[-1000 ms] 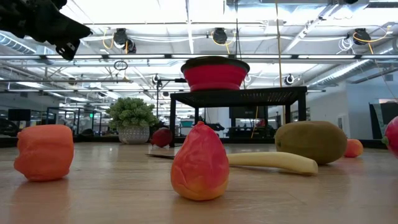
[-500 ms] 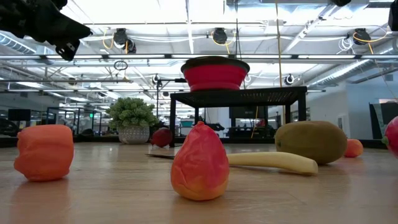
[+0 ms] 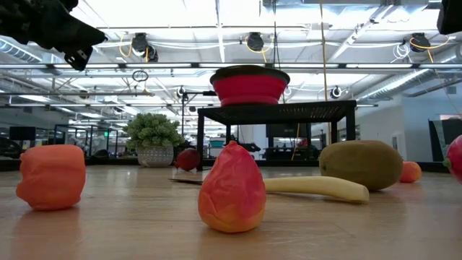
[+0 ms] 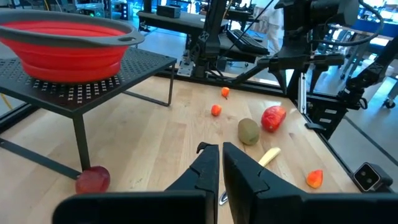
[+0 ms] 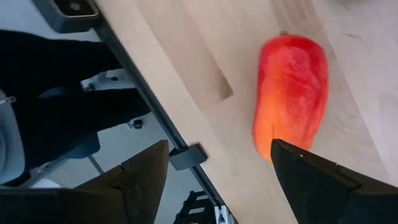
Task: Pick & Place Fruit
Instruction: Put the red mango into the red strainer bowl on the shelf
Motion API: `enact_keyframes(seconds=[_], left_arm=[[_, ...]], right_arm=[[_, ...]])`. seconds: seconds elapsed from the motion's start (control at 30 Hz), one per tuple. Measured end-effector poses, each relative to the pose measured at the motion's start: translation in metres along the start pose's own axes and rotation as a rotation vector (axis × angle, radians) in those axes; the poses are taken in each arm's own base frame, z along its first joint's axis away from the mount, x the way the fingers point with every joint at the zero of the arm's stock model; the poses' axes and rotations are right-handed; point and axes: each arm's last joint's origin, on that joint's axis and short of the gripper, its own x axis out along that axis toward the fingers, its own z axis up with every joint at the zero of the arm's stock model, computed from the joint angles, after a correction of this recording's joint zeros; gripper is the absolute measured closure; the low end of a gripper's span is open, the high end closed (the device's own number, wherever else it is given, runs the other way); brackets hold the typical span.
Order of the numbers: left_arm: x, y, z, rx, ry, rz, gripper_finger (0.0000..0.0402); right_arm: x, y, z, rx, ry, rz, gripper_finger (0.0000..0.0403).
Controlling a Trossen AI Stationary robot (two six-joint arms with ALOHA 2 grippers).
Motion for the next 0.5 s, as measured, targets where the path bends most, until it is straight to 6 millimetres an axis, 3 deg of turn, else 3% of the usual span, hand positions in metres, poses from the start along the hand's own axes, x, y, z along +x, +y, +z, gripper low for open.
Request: enact_keyframes(seconds=[0.17, 0.5], left_arm=[[0.0, 0.0, 0.0001, 0.0, 0.0, 0.0, 0.0398], [0.0, 0.0, 0.0001, -0.001, 0.0, -0.001, 0.0381]], right_arm=[[0.0, -0.0012, -0.0004, 0.008, 0.003, -0.013, 0.0116], [-0.0004, -0.0086, -0.0009, 0.075, -0.049, -0.107, 0.0022]])
